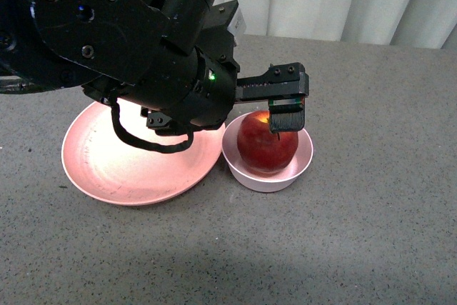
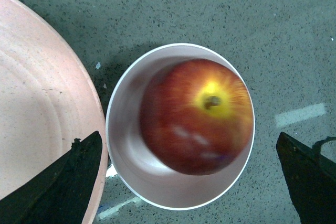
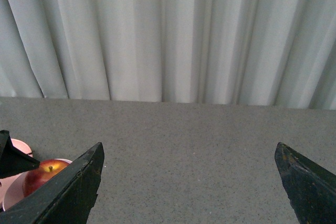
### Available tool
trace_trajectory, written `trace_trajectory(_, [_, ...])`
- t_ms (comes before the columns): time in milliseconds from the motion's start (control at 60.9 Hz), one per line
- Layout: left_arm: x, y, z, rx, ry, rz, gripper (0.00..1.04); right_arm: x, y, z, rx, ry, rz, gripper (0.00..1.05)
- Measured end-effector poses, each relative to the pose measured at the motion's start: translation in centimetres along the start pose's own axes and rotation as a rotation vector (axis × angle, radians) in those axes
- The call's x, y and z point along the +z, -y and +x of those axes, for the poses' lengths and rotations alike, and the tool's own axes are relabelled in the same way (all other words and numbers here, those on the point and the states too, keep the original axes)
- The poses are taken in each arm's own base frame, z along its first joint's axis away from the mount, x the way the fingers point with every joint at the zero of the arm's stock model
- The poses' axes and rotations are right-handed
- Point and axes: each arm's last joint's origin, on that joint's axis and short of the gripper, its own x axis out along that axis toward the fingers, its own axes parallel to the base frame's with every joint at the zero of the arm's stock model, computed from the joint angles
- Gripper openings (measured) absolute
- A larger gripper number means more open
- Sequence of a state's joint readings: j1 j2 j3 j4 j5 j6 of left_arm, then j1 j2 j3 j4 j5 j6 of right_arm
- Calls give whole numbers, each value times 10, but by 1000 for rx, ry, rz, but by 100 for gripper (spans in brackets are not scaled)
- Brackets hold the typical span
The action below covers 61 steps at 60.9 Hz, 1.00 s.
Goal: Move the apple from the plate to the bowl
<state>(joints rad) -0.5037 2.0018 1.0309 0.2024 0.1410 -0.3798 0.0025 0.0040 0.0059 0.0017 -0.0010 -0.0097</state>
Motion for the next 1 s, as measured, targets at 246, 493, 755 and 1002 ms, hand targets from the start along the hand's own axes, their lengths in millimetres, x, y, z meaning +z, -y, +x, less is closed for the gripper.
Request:
trace_trajectory(246, [-1, -23, -41, 51, 163, -80, 98, 0, 0, 0, 0, 0, 0, 95])
trace_trajectory(493, [-25, -60, -97, 249, 372, -160, 98, 0, 0, 0, 0, 0, 0, 95])
trace_trajectory(755, [-64, -83, -142, 423, 826, 134, 62, 0, 0, 0, 0, -1, 0, 95])
trace_trajectory(1002, [-85, -88, -182, 447, 851, 190, 15, 0, 0, 0, 0, -1, 0, 95])
